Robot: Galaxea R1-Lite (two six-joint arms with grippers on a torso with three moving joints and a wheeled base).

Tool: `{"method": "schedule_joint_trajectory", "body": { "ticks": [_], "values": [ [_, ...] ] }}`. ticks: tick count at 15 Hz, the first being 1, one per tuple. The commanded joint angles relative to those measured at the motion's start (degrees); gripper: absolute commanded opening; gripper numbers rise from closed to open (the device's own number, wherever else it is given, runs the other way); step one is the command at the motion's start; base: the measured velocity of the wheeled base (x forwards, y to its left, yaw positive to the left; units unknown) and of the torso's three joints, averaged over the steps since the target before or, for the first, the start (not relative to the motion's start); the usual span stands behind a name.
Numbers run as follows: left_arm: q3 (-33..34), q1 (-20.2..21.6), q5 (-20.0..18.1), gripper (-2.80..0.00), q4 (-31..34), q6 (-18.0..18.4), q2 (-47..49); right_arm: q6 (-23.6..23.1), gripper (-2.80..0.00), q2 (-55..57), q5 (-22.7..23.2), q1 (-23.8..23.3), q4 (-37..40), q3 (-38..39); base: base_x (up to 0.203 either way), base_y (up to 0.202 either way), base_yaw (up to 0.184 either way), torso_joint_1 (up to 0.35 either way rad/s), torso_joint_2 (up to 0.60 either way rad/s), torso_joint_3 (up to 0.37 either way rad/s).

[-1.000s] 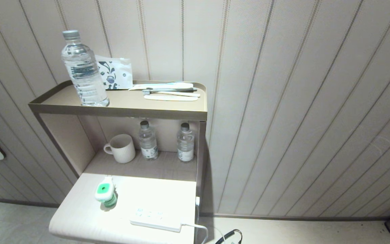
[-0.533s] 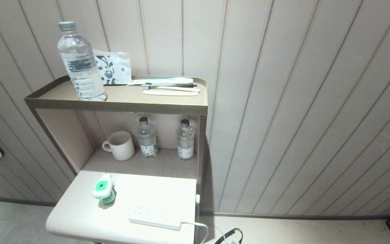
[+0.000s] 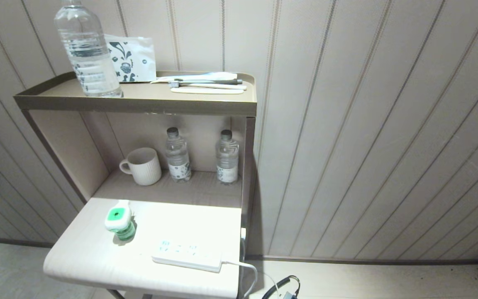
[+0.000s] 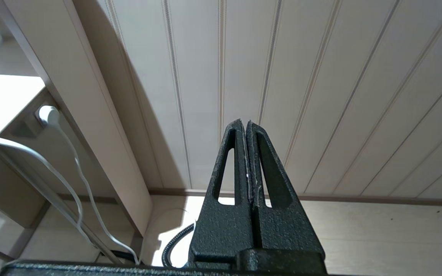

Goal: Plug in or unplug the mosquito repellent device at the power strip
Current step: Pick up the mosquito repellent liquid

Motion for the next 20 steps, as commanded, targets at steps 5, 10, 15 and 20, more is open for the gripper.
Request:
{"method": "schedule_joint_trajectory", "body": {
  "ticks": [5, 10, 15, 20],
  "values": [
    [0.0, 0.0, 0.0, -2.8, -0.1, 0.0, 0.0, 0.0, -2.8, 0.0, 0.0, 0.0, 0.0, 0.0, 0.0, 0.0, 0.0, -0.246, 0.54, 0.291],
    [0.0, 0.0, 0.0, -2.8, -0.1, 0.0, 0.1, 0.0, -2.8, 0.0, 0.0, 0.0, 0.0, 0.0, 0.0, 0.0, 0.0, -0.221, 0.52, 0.286],
    [0.0, 0.0, 0.0, -2.8, -0.1, 0.0, 0.0, 0.0, -2.8, 0.0, 0.0, 0.0, 0.0, 0.0, 0.0, 0.0, 0.0, -0.204, 0.49, 0.287],
    [0.0, 0.0, 0.0, -2.8, -0.1, 0.0, 0.0, 0.0, -2.8, 0.0, 0.1, 0.0, 0.0, 0.0, 0.0, 0.0, 0.0, -0.151, 0.39, 0.237]
  ]
}}
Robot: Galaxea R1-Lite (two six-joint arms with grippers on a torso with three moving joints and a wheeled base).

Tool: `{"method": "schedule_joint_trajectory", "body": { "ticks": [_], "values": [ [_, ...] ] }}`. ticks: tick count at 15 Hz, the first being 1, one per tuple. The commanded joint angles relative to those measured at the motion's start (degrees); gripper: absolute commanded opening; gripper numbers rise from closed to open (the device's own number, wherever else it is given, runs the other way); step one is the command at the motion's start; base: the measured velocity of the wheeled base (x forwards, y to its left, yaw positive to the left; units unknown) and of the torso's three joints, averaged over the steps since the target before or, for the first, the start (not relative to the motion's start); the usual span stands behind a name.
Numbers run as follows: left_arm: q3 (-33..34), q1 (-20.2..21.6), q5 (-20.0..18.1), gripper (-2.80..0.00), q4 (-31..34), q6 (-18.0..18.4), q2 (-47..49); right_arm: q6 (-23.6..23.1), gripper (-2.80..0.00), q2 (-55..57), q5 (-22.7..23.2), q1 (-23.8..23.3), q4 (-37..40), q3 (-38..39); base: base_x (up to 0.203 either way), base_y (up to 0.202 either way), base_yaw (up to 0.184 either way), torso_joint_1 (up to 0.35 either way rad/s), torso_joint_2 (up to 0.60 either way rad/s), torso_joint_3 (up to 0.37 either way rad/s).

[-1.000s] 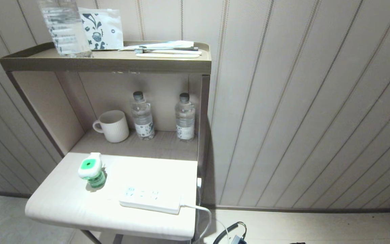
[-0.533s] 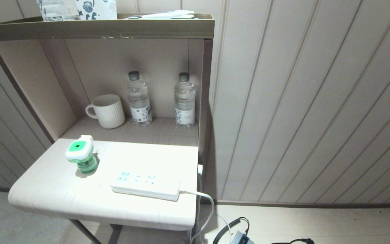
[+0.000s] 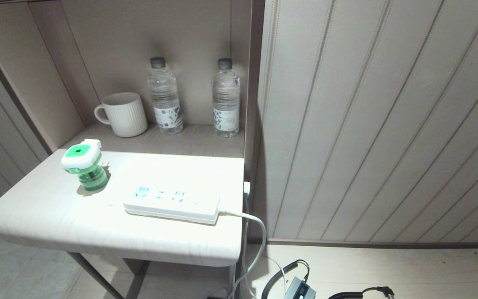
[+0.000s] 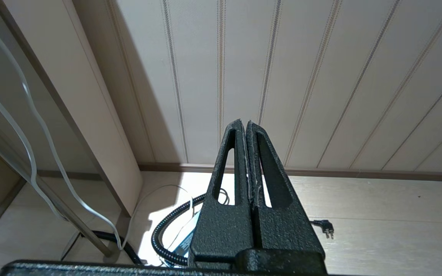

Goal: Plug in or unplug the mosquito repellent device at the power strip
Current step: Pick up the mosquito repellent liquid

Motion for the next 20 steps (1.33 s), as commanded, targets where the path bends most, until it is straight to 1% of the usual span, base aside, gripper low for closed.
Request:
{"method": "schedule_joint_trajectory", "body": {
  "ticks": [1, 3, 4, 5, 6, 7, 8, 9, 10, 12, 13, 14, 15, 17, 19, 20],
  "values": [
    [0.0, 0.0, 0.0, -2.8, -0.1, 0.2, 0.0, -0.2, -2.8, 0.0, 0.2, 0.0, 0.0, 0.0, 0.0, 0.0, 0.0, -0.041, 0.11, 0.075],
    [-0.9, 0.1, 0.4, -2.8, -0.8, 0.4, 0.2, -0.6, -2.8, 0.0, 0.3, -0.1, -0.2, 0.0, 0.0, 0.0, 0.0, -0.019, 0.05, 0.036],
    [-4.2, 0.1, 0.8, -2.8, -0.4, 0.3, 1.1, -0.6, -2.8, 0.0, 0.3, -0.1, -0.2, 0.0, 0.0, 0.0, 0.0, 0.0, 0.0, 0.0],
    [-9.4, 0.1, 1.2, -2.8, 0.1, 0.0, 3.2, -0.6, -2.8, 0.0, 0.3, -0.1, -0.2, 0.0, 0.0, 0.0, 0.0, 0.0, 0.0, 0.0],
    [-13.6, 0.1, 1.5, -2.8, 0.4, -0.4, 6.9, -0.6, -2.8, 0.0, 0.3, -0.1, -0.2, 0.0, 0.0, 0.0, 0.0, 0.0, 0.0, 0.0],
    [-15.7, 0.3, 1.6, -2.8, 0.3, -0.8, 11.3, -0.6, -2.8, 0.0, 0.3, -0.1, -0.2, 0.0, 0.0, 0.0, 0.0, 0.0, 0.0, 0.0],
    [-15.6, 0.4, 1.4, -2.8, -0.6, -1.0, 15.2, -0.6, -2.8, 0.0, 0.3, -0.1, -0.2, 0.0, 0.0, 0.0, 0.0, 0.0, 0.0, 0.0],
    [-14.3, 0.5, 0.7, -2.8, -2.9, -1.2, 19.6, -0.6, -2.8, 0.0, 0.3, -0.1, -0.2, 0.0, 0.0, 0.0, 0.0, 0.0, 0.0, 0.0],
    [-12.4, 0.5, -0.5, -2.8, -7.0, -1.4, 23.6, -0.6, -2.8, 0.0, 0.3, -0.1, -0.2, 0.0, 0.0, 0.0, 0.0, 0.0, 0.0, 0.0],
    [-9.3, 0.6, -4.2, -2.8, -15.8, -2.6, 31.6, -0.6, -2.8, 0.0, 0.3, -0.1, -0.2, 0.0, 0.0, 0.0, 0.0, 0.0, 0.0, 0.0],
    [-8.5, 0.6, -5.7, -2.8, -19.0, -3.5, 35.0, -0.6, -2.8, 0.0, 0.3, -0.1, -0.2, 0.0, 0.0, 0.0, 0.0, 0.0, 0.0, 0.0],
    [-8.1, 0.5, -6.5, -2.8, -20.7, -4.2, 36.6, -0.6, -2.8, 0.0, 0.3, -0.1, -0.2, 0.0, 0.0, 0.0, 0.0, 0.0, 0.0, 0.0],
    [-7.8, 0.4, -6.9, 0.0, -21.4, -4.7, 36.7, -0.6, -2.8, 0.0, 0.3, 0.0, -0.2, 0.0, 0.0, 0.0, 0.0, 0.0, 0.0, 0.0],
    [-8.1, -3.2, -6.9, 0.0, -21.7, -6.2, 34.8, -0.6, -2.8, 0.0, 0.3, -0.1, -0.2, 0.0, 0.0, 0.0, 0.0, 0.0, 0.0, 0.0],
    [-9.5, -5.7, -6.9, 0.0, -21.7, -6.8, 37.7, -0.6, -2.8, 0.0, 0.3, 0.0, -0.2, 0.0, 0.0, 0.0, 0.0, 0.0, 0.0, 0.0],
    [-9.9, -6.2, -6.8, 0.0, -22.1, -7.9, 40.4, -0.6, -2.8, 0.0, 0.3, -0.1, -0.2, 0.0, 0.0, 0.0, 0.0, 0.0, 0.0, 0.0]
  ]
}}
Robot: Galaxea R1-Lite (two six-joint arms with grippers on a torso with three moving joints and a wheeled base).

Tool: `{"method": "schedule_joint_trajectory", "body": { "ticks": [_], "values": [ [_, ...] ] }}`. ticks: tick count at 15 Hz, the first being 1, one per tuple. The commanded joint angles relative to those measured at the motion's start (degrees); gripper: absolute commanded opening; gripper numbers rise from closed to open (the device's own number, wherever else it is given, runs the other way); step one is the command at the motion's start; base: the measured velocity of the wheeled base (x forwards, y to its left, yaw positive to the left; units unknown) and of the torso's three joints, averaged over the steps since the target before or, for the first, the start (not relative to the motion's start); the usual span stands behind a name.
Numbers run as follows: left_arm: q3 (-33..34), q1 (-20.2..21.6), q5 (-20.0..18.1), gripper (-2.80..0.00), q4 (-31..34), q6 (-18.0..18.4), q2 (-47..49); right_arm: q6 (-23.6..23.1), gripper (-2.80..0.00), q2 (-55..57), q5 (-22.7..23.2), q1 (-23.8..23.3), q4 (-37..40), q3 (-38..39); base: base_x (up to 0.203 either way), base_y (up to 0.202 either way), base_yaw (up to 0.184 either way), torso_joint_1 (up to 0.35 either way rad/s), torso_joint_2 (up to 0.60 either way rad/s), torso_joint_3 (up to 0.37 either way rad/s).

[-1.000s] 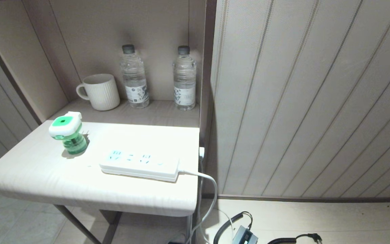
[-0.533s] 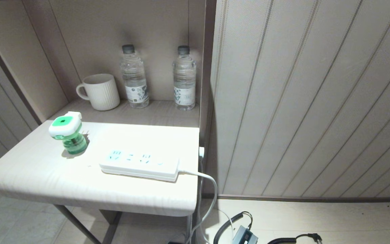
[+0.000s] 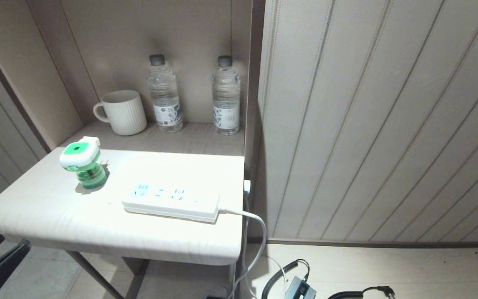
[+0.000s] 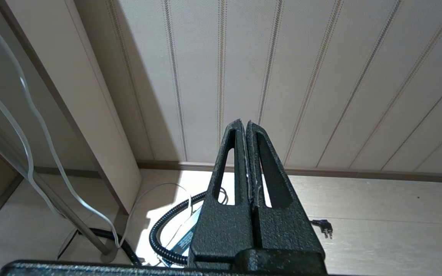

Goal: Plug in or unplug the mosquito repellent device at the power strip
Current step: Pick up the mosquito repellent liquid

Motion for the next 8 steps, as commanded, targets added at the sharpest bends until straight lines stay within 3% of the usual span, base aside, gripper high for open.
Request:
{"method": "schedule_joint_trajectory", "body": {
  "ticks": [1, 5, 8],
  "values": [
    [-1.1, -1.6, 0.0, 0.0, -1.6, -2.2, 7.4, 0.0, -2.8, 0.0, 0.0, 0.0, 0.0, 0.0, 0.0, 0.0, 0.0, 0.0, 0.0, 0.0],
    [-2.2, -2.9, 0.3, 0.0, -10.5, -4.1, 19.2, 0.0, -2.8, 0.0, 0.0, 0.0, 0.0, 0.0, 0.0, 0.0, 0.0, 0.0, 0.0, 0.0],
    [-2.6, -3.3, 6.1, 0.0, -21.9, 0.7, 27.5, 0.0, -2.8, 0.0, 0.0, 0.0, 0.0, 0.0, 0.0, 0.0, 0.0, 0.0, 0.0, 0.0]
  ]
}}
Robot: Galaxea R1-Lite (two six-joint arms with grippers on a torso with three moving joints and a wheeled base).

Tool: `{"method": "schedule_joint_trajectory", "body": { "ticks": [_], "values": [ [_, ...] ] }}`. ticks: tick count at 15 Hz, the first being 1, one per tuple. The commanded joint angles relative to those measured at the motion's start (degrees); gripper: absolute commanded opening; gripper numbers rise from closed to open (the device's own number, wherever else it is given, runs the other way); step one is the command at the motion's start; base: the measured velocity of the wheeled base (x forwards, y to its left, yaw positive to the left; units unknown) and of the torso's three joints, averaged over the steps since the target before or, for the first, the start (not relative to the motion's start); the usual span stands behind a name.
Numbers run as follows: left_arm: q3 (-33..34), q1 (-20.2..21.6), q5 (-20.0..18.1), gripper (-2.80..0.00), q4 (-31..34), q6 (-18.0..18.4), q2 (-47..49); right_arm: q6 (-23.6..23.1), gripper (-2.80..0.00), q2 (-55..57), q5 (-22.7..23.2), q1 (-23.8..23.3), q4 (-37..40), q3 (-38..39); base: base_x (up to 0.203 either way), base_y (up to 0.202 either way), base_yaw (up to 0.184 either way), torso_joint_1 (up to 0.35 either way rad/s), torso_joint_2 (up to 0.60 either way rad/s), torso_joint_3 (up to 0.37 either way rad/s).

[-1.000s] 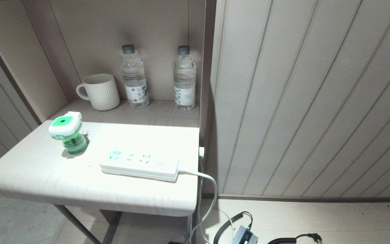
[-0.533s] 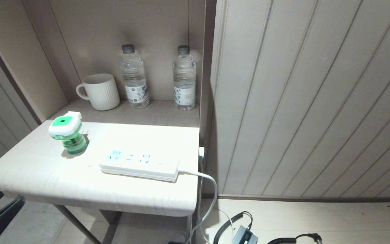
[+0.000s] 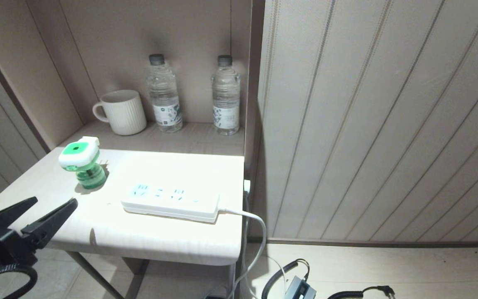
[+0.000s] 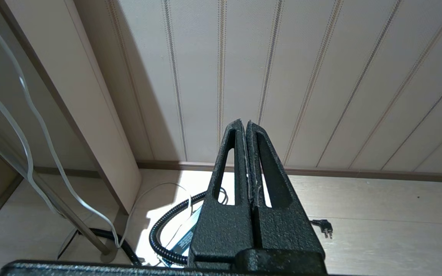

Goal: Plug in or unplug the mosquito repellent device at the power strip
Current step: Pick up the mosquito repellent liquid

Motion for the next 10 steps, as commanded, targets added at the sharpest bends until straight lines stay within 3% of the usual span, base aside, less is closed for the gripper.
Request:
{"method": "schedule_joint_trajectory", "body": {
  "ticks": [1, 5, 7, 10],
  "values": [
    [-0.2, -0.6, 3.5, 0.0, -6.8, 2.3, 8.2, 0.0, -2.8, 0.0, 0.0, 0.0, 0.0, 0.0, 0.0, 0.0, 0.0, 0.0, 0.0, 0.0],
    [-0.2, -2.3, 9.8, 0.0, -15.7, 4.2, 14.1, 0.0, -2.8, 0.0, 0.0, 0.0, 0.0, 0.0, 0.0, 0.0, 0.0, 0.0, 0.0, 0.0],
    [-0.6, -5.6, 11.9, 0.0, -15.5, 4.4, 14.3, 0.0, -2.8, 0.0, 0.0, 0.0, 0.0, 0.0, 0.0, 0.0, 0.0, 0.0, 0.0, 0.0],
    [-2.6, -7.2, 13.8, 0.0, -15.0, 4.3, 15.8, 0.0, -2.8, 0.0, 0.0, 0.1, 0.0, 0.0, 0.0, 0.0, 0.0, 0.0, 0.0, 0.0]
  ]
}}
